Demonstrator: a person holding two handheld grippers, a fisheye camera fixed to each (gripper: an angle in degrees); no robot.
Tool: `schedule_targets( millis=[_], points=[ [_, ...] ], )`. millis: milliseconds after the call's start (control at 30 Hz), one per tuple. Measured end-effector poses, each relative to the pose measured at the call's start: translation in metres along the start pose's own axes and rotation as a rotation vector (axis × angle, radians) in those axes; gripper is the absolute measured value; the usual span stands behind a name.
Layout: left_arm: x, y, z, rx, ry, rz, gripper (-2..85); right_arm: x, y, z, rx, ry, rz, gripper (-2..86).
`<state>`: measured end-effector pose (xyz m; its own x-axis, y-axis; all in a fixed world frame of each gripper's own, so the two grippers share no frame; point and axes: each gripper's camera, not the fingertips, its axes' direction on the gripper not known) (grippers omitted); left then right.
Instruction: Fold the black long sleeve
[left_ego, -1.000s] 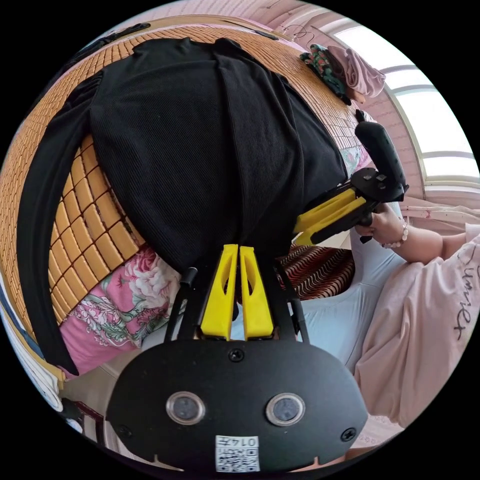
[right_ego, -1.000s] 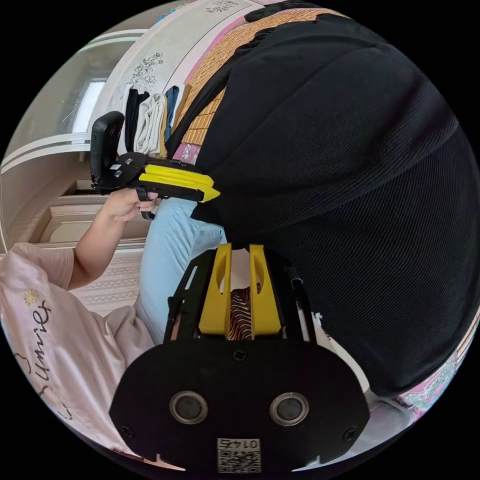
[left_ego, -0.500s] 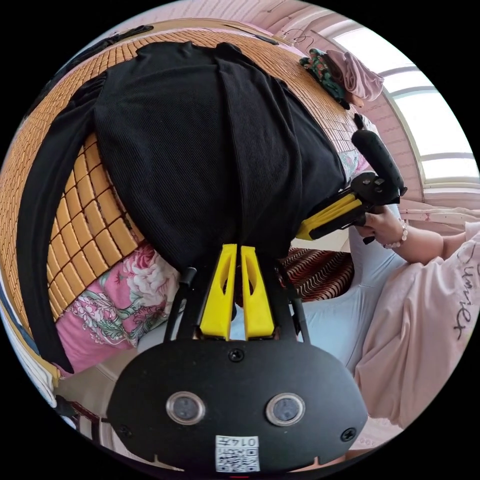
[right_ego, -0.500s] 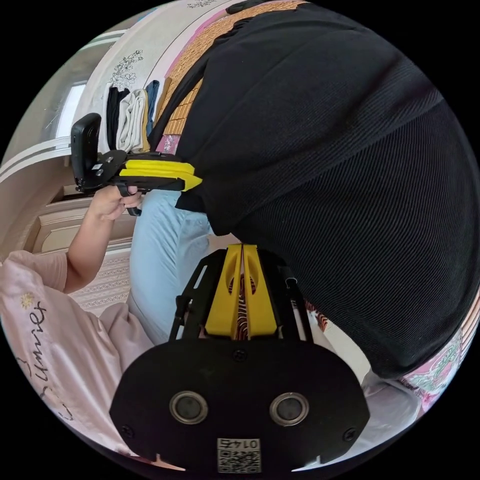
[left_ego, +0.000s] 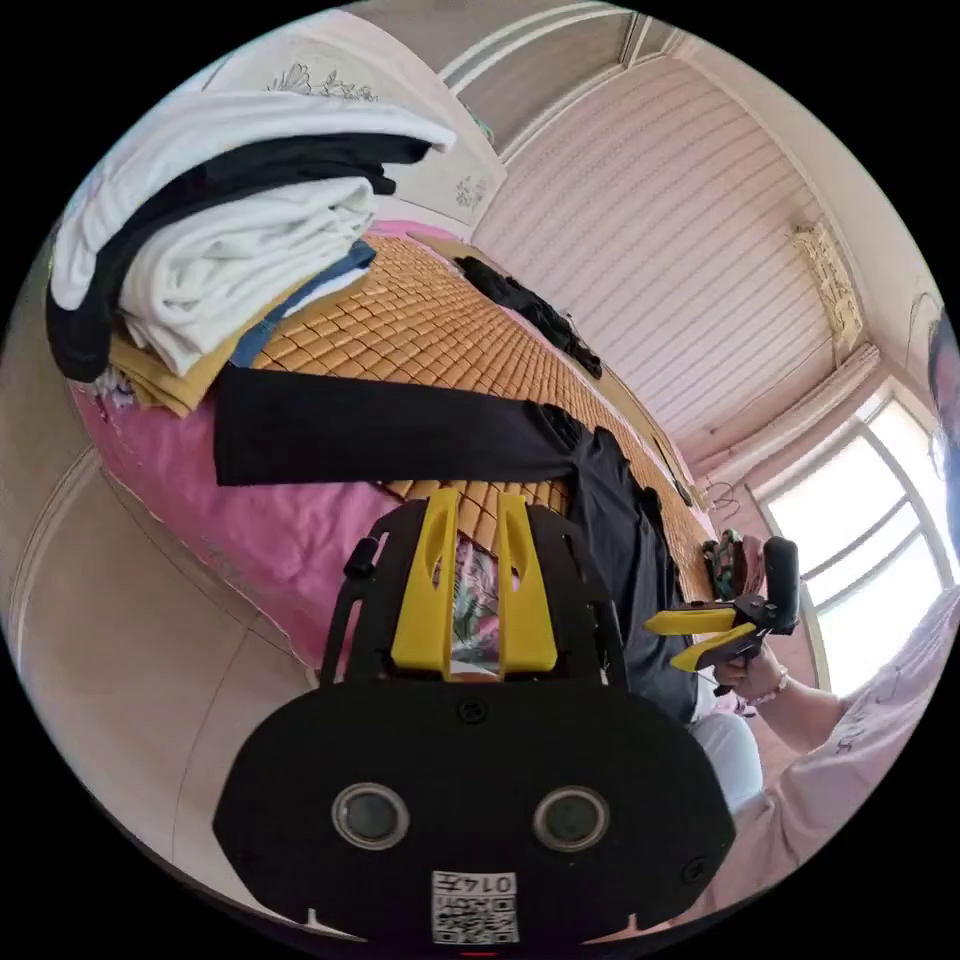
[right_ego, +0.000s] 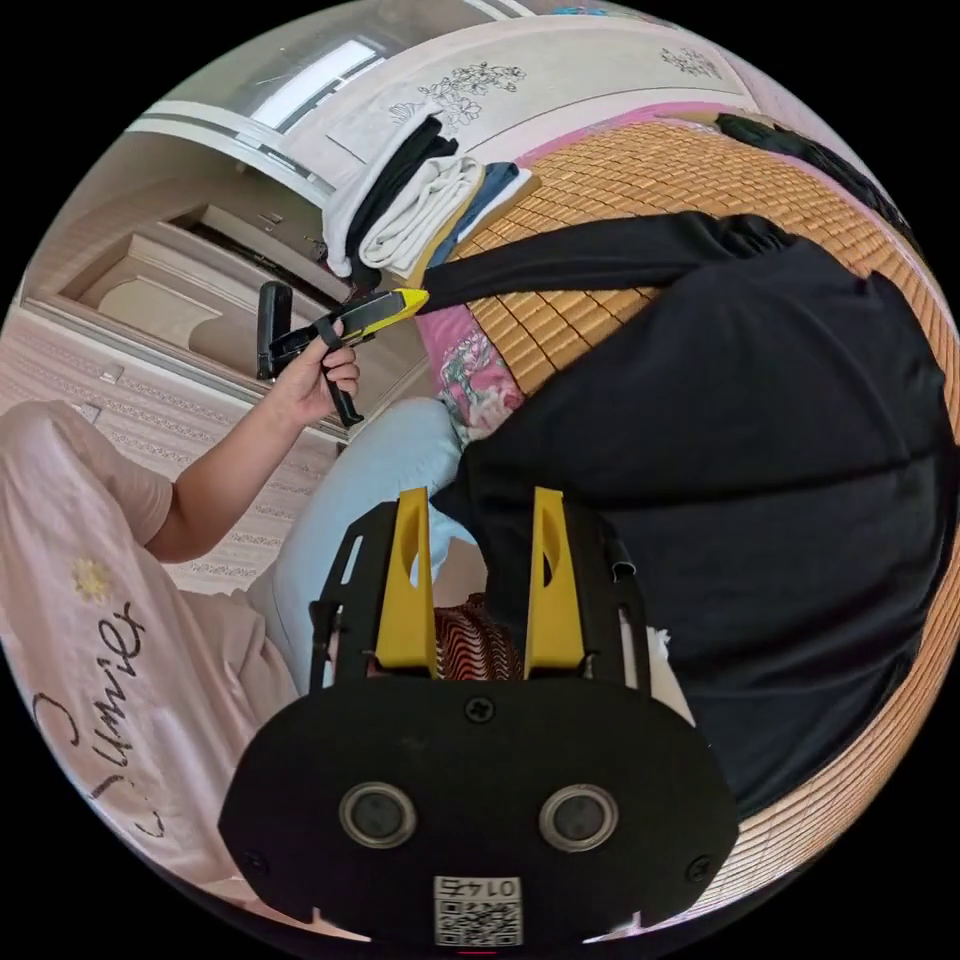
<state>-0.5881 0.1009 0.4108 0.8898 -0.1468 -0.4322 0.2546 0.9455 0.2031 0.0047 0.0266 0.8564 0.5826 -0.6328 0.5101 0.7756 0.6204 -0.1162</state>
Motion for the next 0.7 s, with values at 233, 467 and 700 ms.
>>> schedule_targets(
  millis=[233,467,700],
  points=[
    [-0.05,0.03,-0.019,0.273,-0.391,-0.098,12.6,-0.061,-0.16,0.051,-0.062,0.218,-0.244,20.7],
    [-0.072,0.052,0.008,0.237,-0.384,-0.177,13.2,-0.115,-0.259,0.112,-0.208,0.304,-0.417,20.5],
    [-0.094,0.081,0.0,0.316,-0.246,-0.24,2.9,-0.14,-0.323,0.165,-0.224,0.357,-0.404,11.2]
  ],
)
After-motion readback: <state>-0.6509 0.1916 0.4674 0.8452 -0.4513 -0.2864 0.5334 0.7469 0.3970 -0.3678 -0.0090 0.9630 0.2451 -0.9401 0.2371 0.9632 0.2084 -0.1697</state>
